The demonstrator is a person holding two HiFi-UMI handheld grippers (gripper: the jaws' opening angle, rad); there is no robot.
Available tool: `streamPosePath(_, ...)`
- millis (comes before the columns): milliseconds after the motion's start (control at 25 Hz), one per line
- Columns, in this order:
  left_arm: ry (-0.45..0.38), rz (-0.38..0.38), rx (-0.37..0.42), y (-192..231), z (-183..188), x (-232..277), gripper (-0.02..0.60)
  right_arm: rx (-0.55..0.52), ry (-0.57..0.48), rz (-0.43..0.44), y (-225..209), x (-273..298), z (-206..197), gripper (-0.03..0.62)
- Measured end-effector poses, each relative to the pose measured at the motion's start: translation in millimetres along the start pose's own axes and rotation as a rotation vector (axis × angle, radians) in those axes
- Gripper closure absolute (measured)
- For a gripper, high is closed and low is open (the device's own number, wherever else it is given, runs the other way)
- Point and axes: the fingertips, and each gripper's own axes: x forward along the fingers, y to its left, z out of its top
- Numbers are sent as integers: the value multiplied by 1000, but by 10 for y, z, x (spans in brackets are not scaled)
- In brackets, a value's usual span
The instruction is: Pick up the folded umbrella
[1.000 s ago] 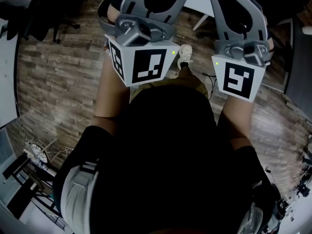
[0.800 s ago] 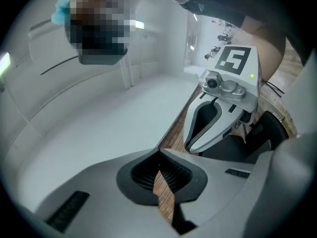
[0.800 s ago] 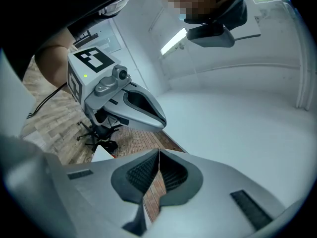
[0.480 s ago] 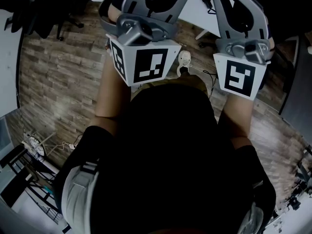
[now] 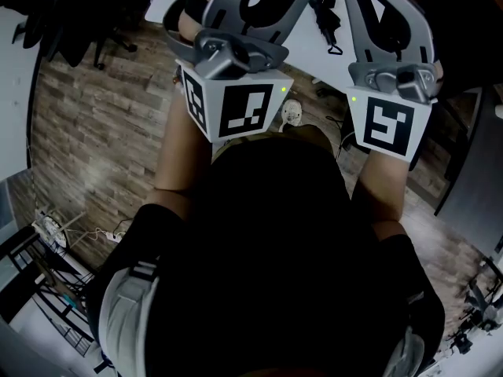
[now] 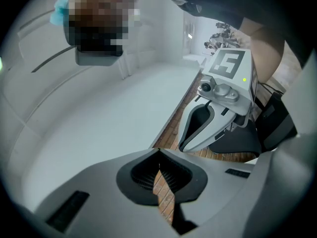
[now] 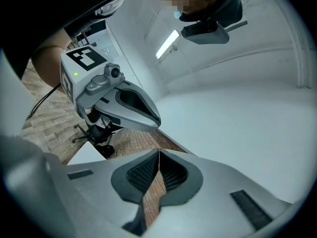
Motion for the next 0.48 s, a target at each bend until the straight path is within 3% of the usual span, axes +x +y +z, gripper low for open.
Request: streamPosePath(480,11,-17,-9,-166,-253,632,568,44,1,18,-295,223,-551,563)
